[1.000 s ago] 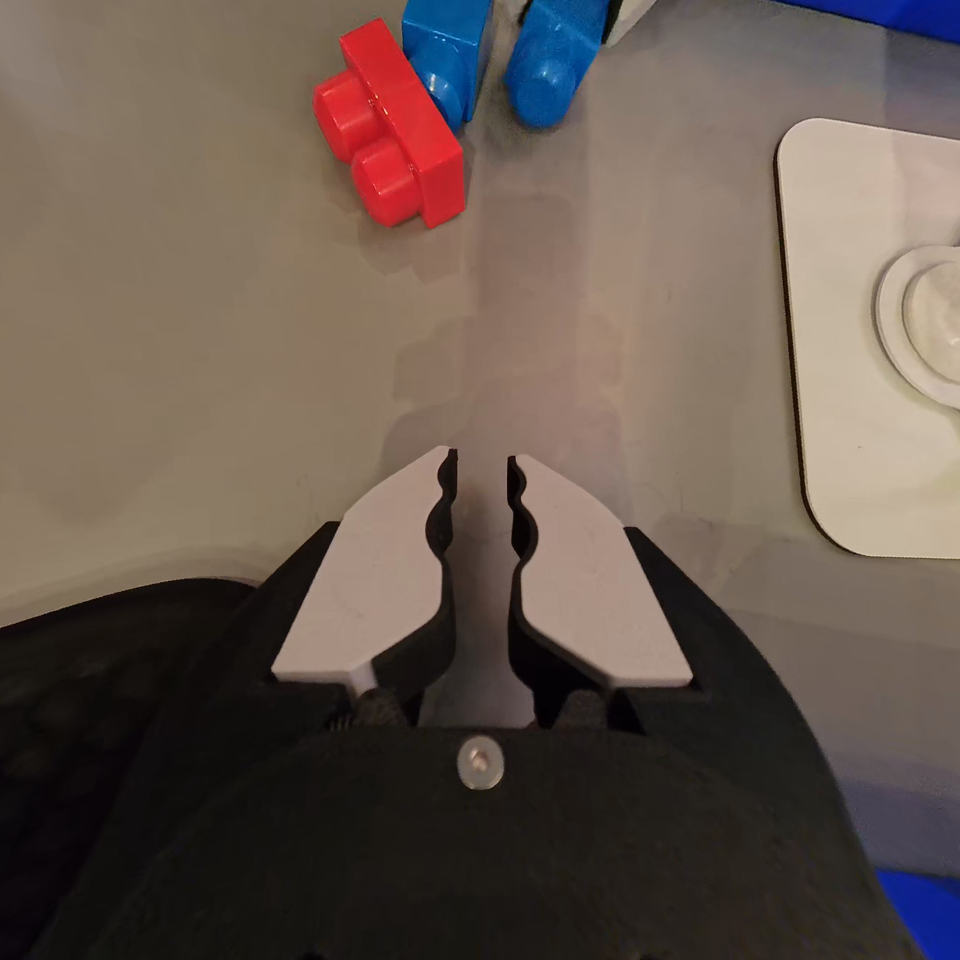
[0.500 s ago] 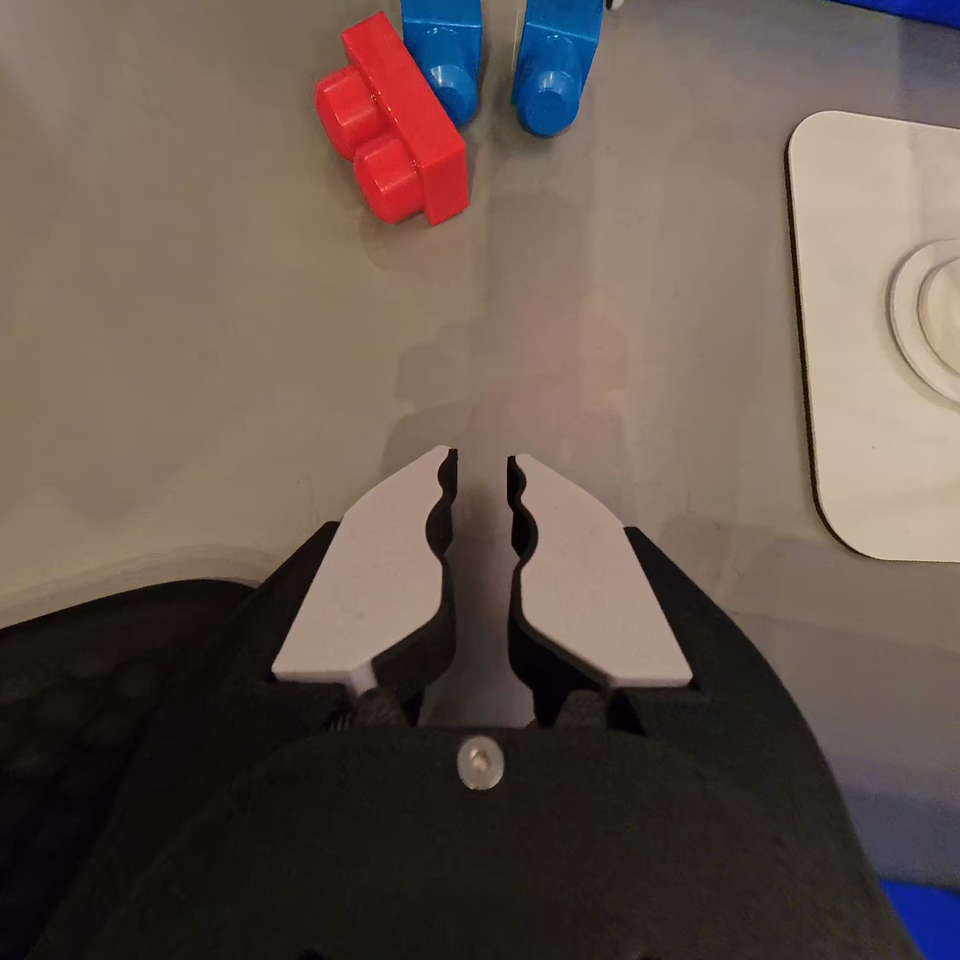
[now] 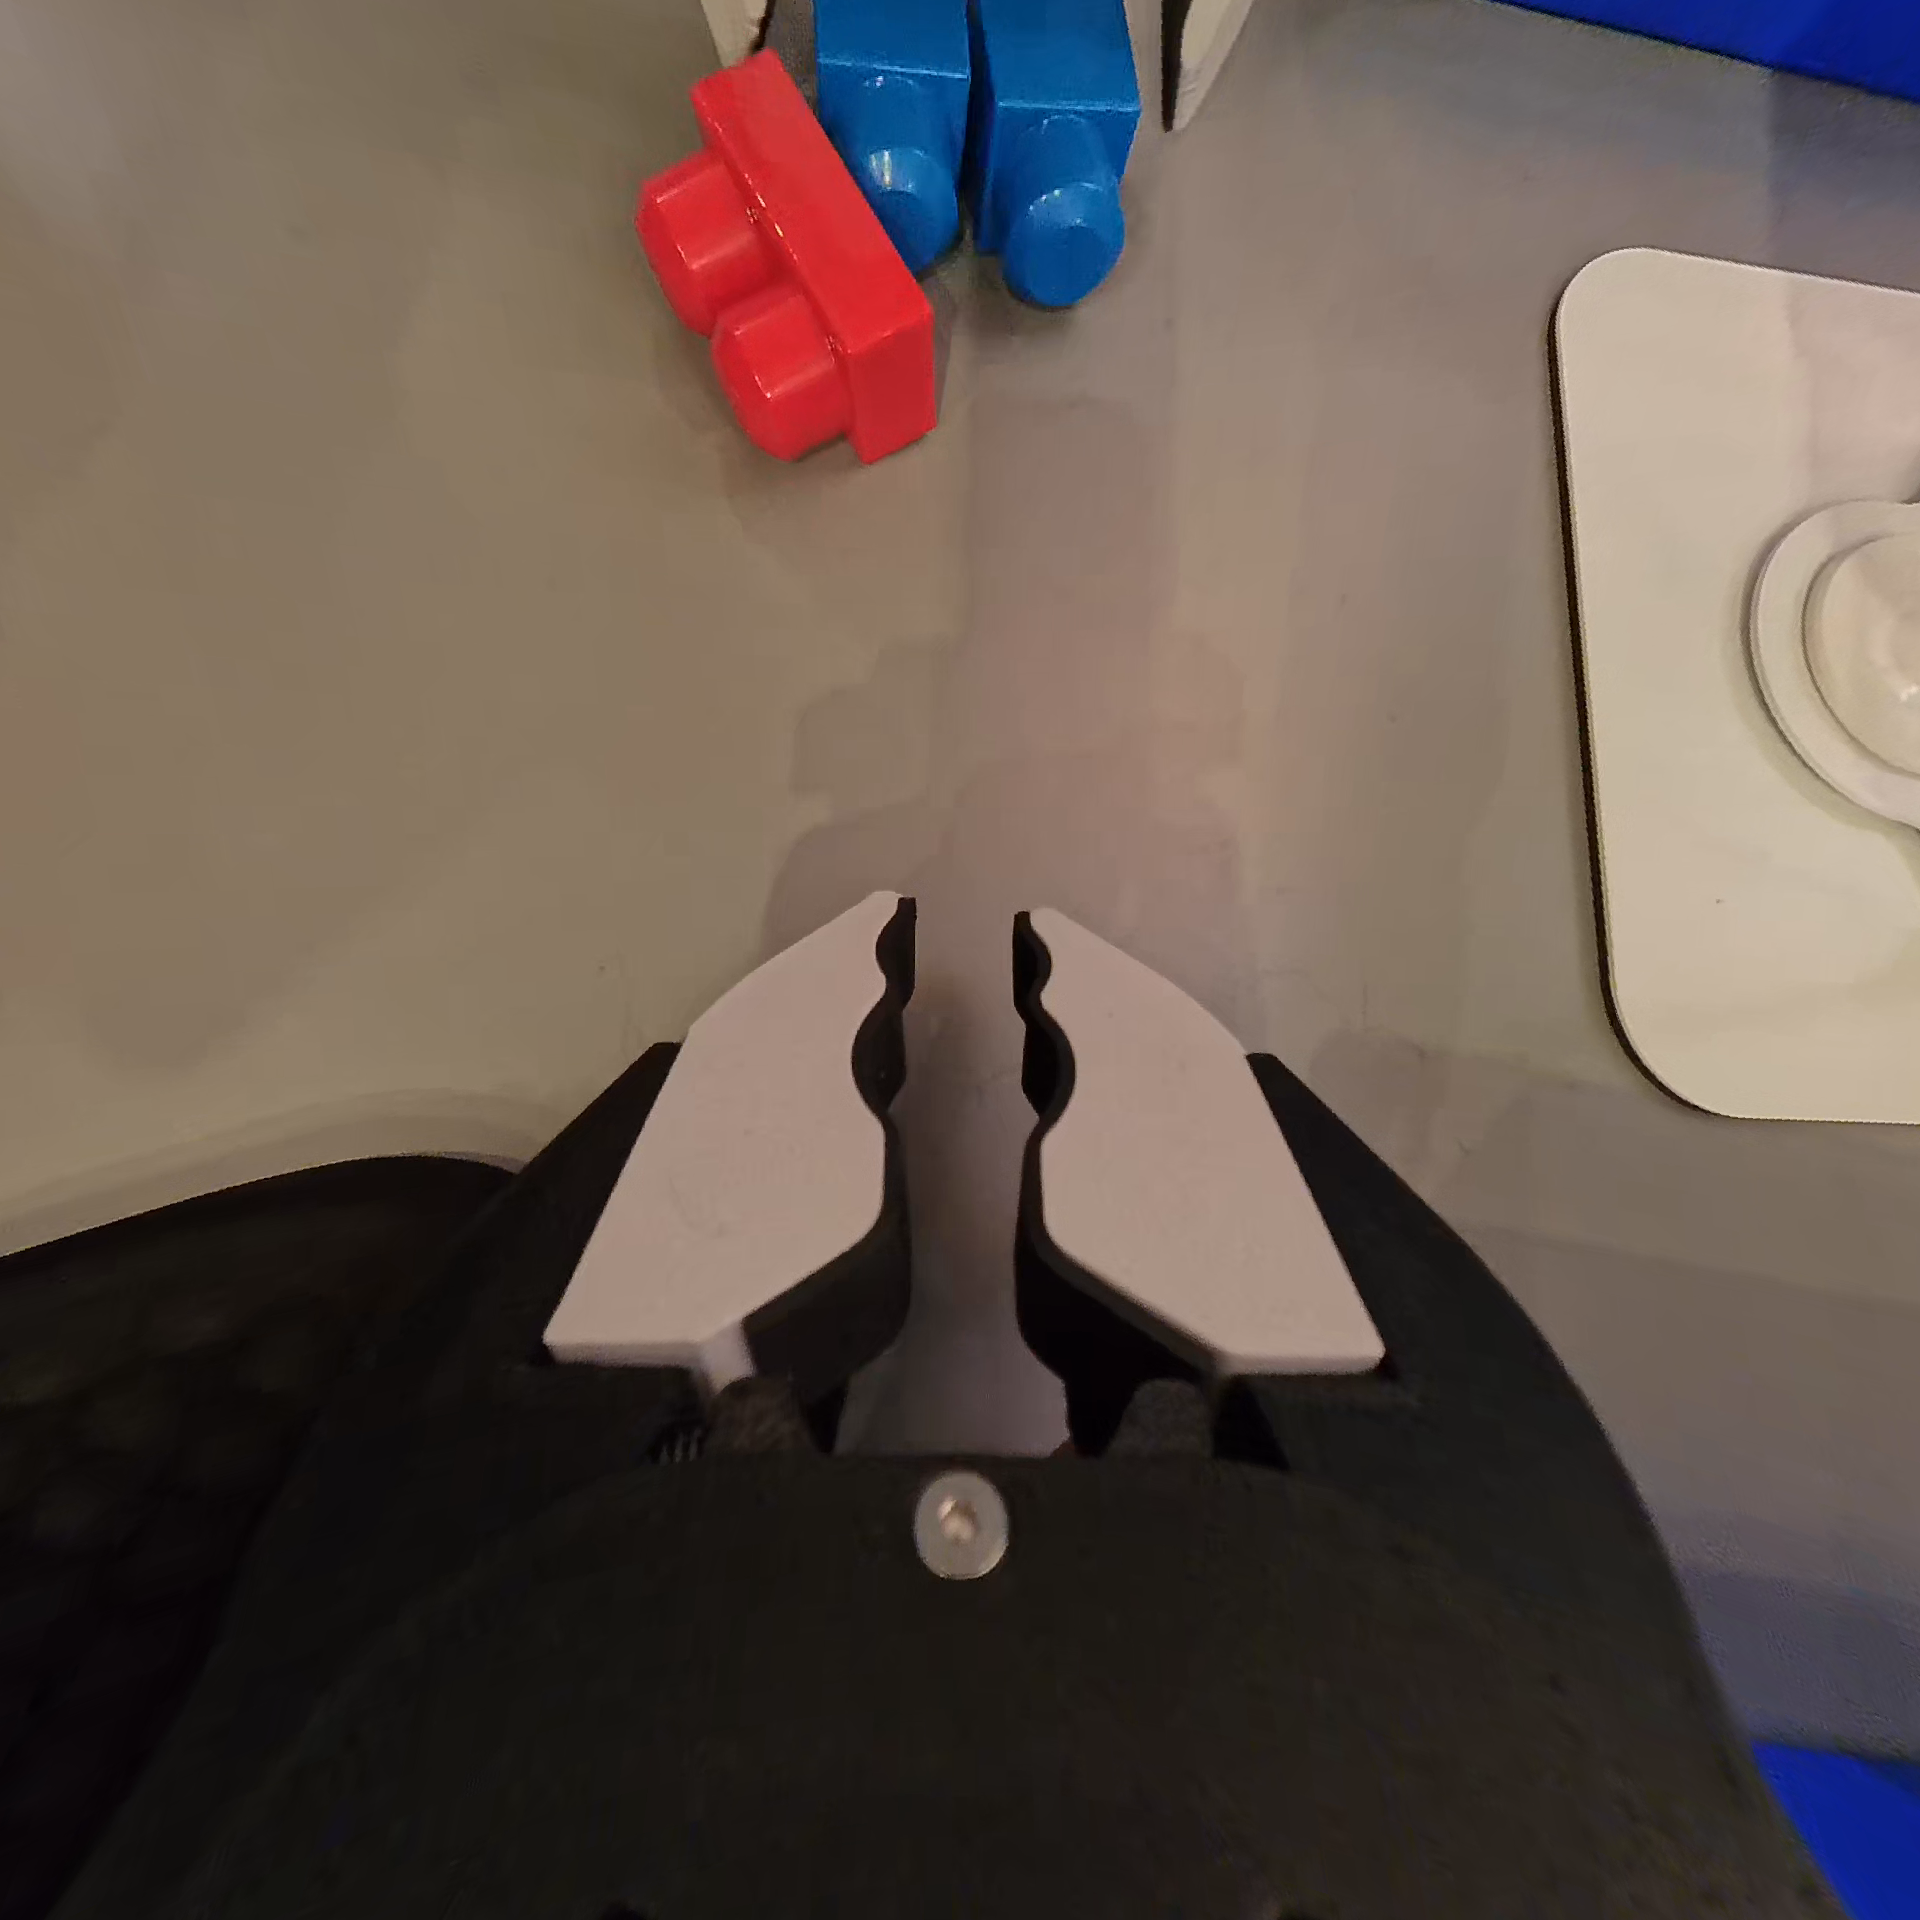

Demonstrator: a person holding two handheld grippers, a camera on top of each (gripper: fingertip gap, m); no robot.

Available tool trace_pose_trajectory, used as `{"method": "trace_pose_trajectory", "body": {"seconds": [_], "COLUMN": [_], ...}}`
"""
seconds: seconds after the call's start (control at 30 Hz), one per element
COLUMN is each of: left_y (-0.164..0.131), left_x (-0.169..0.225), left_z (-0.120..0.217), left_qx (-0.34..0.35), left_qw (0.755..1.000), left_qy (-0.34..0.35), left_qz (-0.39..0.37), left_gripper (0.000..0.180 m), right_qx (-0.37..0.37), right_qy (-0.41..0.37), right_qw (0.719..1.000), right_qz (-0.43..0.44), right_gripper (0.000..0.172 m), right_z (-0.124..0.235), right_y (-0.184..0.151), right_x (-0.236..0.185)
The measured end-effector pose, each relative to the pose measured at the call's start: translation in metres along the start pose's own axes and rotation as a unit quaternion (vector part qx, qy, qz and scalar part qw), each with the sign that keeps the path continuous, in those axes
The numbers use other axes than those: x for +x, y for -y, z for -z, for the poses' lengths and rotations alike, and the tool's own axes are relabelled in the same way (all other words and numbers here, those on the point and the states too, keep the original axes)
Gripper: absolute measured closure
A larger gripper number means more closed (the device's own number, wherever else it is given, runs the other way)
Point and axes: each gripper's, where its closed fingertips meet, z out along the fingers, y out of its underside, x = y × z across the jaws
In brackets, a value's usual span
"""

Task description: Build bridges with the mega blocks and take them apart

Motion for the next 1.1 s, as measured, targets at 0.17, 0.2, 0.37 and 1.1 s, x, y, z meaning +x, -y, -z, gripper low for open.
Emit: {"method": "trace_pose_trajectory", "body": {"seconds": [0.17,0.2,0.37,1.1], "left_y": [0.0,0.001,-0.001,0.002], "left_x": [0.0,0.0,0.0,-0.002], "left_z": [-0.002,-0.002,-0.008,-0.009], "left_qx": [-0.002,-0.001,-0.015,-0.014], "left_qw": [0.999,0.999,0.998,0.998], "left_qy": [0.013,0.018,0.012,0.007], "left_qz": [-0.03,-0.042,-0.06,-0.061], "left_gripper": [0.087,0.092,0.104,0.104], "right_qx": [-0.001,-0.002,0.0,0.002], "right_qy": [0.002,0.002,0.002,0.002], "right_qw": [1.0,1.0,1.0,1.0], "right_qz": [0.0,0.001,0.0,0.002], "right_gripper": [0.154,0.154,0.154,0.155], "right_z": [-0.002,-0.002,-0.001,0.0], "right_y": [0.0,-0.001,0.0,0.002], "right_x": [-0.001,-0.001,0.0,-0.001]}}
